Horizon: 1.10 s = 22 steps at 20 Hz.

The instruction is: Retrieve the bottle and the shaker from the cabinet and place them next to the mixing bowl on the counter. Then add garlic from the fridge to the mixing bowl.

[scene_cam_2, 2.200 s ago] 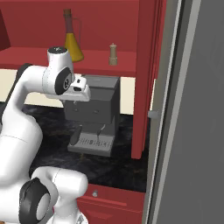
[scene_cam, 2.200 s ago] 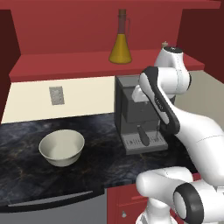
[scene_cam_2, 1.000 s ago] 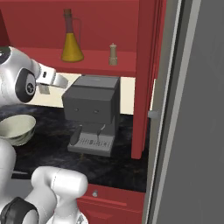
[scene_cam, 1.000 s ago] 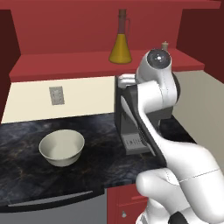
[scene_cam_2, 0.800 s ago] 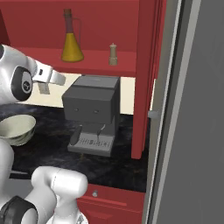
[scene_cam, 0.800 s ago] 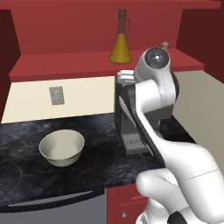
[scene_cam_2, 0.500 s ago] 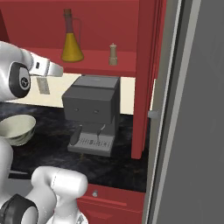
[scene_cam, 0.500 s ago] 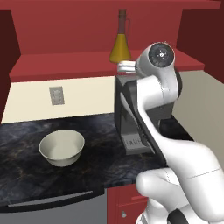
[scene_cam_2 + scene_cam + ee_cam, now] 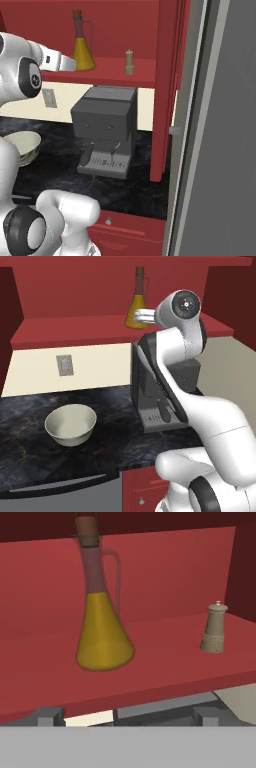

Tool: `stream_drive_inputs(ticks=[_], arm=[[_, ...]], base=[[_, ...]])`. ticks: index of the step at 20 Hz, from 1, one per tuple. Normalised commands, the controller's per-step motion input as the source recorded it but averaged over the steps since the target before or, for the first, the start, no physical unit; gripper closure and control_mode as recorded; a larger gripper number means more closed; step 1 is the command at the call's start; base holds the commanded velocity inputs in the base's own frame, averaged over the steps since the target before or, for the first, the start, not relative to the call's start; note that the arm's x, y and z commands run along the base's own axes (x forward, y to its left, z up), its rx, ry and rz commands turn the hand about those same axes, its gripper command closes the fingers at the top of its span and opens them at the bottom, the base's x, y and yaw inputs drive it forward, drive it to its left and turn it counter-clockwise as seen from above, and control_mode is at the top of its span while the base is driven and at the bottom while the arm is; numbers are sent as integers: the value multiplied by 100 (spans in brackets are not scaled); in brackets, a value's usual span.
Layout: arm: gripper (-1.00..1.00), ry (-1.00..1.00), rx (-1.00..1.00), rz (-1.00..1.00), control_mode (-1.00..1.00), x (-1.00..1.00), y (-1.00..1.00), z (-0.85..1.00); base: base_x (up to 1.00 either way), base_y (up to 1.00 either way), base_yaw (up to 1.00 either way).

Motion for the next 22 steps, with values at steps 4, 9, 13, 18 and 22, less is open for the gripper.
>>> stream_drive_inputs(ticks=[4,9,13,18,22], arm=[[-100,3,1,5,-100,51,-4,4],[-100,-2,1,15,-100,57,-1,11],[-100,-12,0,16,-100,42,0,14],[-100,-1,-1,3,-100,23,0,33],[-100,0,-5,0,-100,30,0,21]], base=[[0,0,0],[0,0,0],[0,0,0],[0,0,0],[0,0,0]])
